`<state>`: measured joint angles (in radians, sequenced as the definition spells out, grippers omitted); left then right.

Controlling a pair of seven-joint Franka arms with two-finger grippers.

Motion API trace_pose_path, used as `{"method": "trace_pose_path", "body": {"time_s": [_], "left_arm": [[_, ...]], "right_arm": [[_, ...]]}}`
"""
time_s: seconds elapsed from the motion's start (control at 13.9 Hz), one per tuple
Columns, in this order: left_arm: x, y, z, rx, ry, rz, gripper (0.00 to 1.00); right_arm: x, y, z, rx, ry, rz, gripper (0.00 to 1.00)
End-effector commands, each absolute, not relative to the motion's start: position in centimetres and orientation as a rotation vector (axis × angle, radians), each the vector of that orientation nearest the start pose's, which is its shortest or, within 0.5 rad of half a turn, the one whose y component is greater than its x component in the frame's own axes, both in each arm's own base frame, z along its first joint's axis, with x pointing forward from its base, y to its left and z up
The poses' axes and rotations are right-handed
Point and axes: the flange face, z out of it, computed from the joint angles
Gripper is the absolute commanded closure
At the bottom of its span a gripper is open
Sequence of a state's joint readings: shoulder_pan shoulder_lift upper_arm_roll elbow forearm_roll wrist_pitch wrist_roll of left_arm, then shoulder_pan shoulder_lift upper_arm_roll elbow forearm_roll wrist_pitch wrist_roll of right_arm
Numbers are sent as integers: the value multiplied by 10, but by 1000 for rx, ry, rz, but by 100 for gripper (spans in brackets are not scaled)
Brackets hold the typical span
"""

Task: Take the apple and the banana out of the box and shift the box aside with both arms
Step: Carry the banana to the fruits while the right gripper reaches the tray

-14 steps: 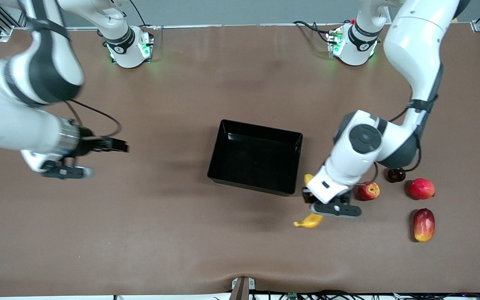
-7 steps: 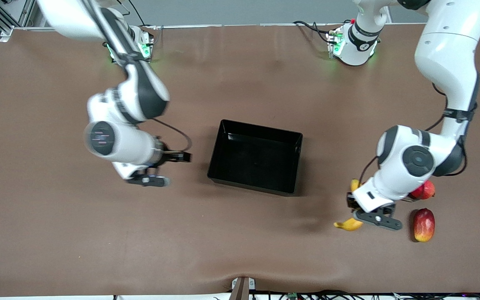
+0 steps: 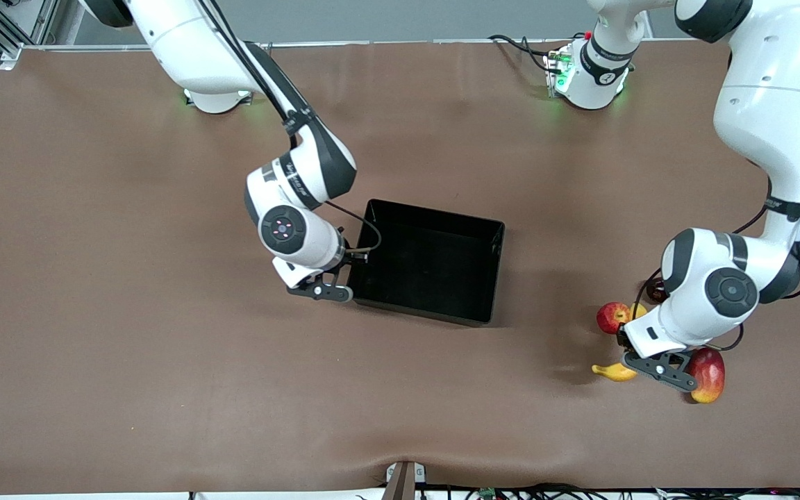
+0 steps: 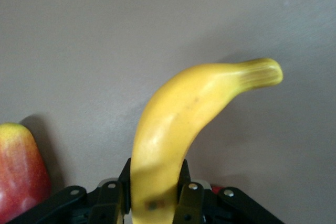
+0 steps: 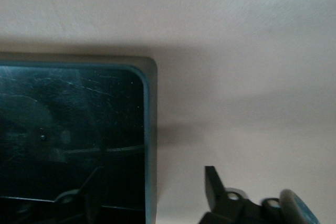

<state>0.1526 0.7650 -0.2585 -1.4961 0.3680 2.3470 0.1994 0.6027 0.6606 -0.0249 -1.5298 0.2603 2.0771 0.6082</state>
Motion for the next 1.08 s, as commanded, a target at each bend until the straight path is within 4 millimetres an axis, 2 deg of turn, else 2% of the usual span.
{"method": "trace_pose_path", "body": {"time_s": [0.0,0.07,0.22,0.43,0.57,0.65,0.72,0.86,1.0], "left_arm": [[728,-16,218,-2916,712,-167,100],[728,-15,215,-2917,714,-162,100],[727,2,207,-2919,679,-143,100],[729,7,203,-2914,675,-164,100],[729,10,201,-2916,671,-162,100],[729,13,200,-2917,665,-159,100],[730,13,200,-2917,664,-161,100],[731,16,198,-2919,658,-172,100],[732,28,195,-2907,701,-196,100]], "right_arm": [[568,407,243,-3017,321,324,91],[565,413,240,-3018,307,308,100],[564,414,234,-3020,308,306,100],[566,410,240,-3018,314,304,100],[573,401,248,-3012,326,299,100],[578,395,258,-3005,331,289,100],[586,382,276,-2993,353,285,100],[606,338,323,-2961,426,302,100],[613,298,365,-2959,411,330,100]]}}
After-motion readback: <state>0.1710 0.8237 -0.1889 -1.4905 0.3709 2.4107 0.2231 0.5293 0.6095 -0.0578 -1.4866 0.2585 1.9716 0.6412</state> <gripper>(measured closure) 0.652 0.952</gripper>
